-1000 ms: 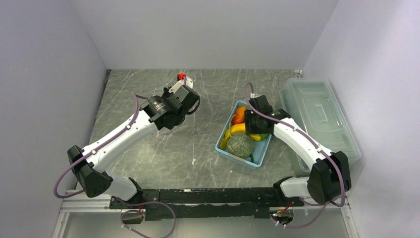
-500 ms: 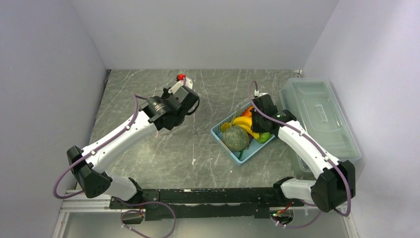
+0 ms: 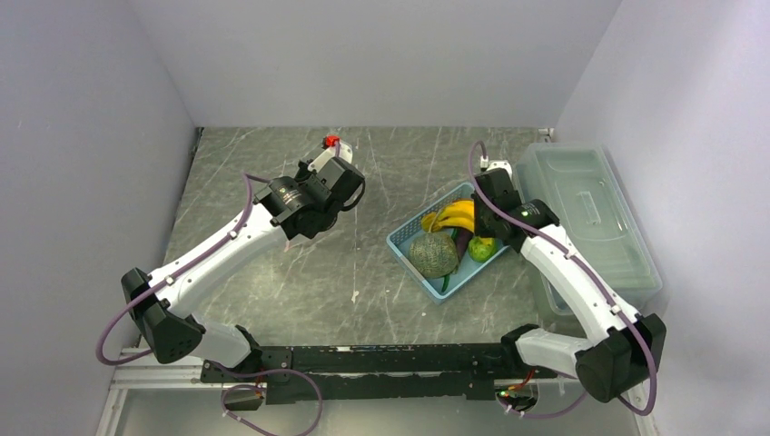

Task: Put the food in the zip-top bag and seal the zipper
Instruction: Pick up the fake fruit from the bin, then place the fake fruit in the zipper food storage bag.

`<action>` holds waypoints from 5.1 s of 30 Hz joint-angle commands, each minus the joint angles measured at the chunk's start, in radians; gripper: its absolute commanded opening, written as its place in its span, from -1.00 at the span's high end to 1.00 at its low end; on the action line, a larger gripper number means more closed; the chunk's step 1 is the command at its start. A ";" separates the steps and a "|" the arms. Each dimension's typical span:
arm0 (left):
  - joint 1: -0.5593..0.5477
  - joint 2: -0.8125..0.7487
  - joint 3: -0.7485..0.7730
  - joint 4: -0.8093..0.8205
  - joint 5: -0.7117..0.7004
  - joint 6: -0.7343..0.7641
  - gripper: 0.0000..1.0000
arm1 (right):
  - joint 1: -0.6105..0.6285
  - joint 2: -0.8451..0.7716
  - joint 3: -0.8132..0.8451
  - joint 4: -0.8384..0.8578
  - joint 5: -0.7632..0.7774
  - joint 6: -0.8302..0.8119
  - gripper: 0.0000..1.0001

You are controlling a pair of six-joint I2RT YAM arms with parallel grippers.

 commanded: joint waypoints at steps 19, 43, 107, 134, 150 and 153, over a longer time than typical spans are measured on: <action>-0.002 -0.049 -0.020 0.025 -0.003 -0.009 1.00 | -0.001 -0.014 0.242 -0.206 0.224 -0.095 1.00; -0.003 -0.074 -0.052 0.039 -0.004 0.000 1.00 | 0.230 0.208 0.384 -0.436 0.804 -0.067 1.00; -0.001 0.050 0.169 -0.077 0.151 -0.083 1.00 | 0.550 0.158 0.571 0.142 0.025 -0.200 1.00; 0.007 -0.114 0.100 0.057 0.285 -0.098 1.00 | 0.610 0.207 0.381 0.094 0.081 -0.139 1.00; 0.008 -0.126 0.044 0.049 0.341 -0.110 1.00 | 0.627 0.274 0.440 0.243 -0.184 -0.136 1.00; 0.008 -0.127 0.039 0.051 0.340 -0.108 1.00 | 0.627 0.273 0.434 0.268 -0.198 -0.128 1.00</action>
